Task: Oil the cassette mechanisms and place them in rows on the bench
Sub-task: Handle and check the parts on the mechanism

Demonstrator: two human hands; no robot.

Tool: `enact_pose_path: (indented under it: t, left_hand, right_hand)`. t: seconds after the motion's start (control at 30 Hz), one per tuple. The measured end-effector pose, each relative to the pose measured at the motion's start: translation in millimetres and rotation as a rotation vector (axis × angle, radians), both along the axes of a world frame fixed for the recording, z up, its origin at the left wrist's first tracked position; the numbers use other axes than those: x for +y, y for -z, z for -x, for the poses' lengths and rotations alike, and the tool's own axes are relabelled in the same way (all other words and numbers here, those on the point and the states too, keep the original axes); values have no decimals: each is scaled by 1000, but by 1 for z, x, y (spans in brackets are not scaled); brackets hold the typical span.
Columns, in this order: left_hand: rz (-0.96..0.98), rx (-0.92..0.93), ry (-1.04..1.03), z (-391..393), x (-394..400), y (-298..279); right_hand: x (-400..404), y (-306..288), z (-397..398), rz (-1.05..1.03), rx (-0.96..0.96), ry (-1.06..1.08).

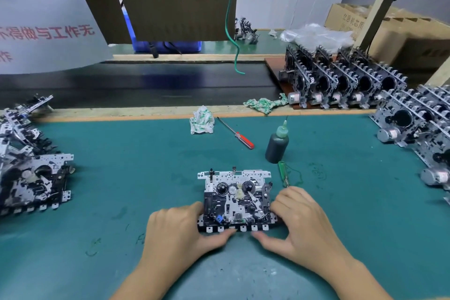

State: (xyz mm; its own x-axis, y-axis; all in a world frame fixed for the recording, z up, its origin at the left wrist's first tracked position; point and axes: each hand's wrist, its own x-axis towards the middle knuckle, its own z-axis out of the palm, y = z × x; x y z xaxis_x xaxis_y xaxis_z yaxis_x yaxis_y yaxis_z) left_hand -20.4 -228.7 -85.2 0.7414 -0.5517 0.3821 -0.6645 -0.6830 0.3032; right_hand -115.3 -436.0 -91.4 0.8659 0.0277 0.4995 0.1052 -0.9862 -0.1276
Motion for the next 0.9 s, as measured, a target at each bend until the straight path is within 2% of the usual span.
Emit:
enact_pose_path:
  t: [0.13,0.33,0.7,0.8,0.9]
  left_hand:
    - [-13,-6,55,-3,4,-3]
    - [4,-51,3,1,-4,-1]
    - [4,-30,367,-10,12,-3]
    - [-7,-51,337,-10,12,-4]
    - [-5,-55,297,-6,11,-3]
  right_hand:
    - [2,1,0,63,-36,48]
    - [0,0,2,-15,-3,-17]
    - [3,1,3,61,-97,110]
    - [4,3,2,85,-115,131]
    - [-4,2,3,103,-64,37]
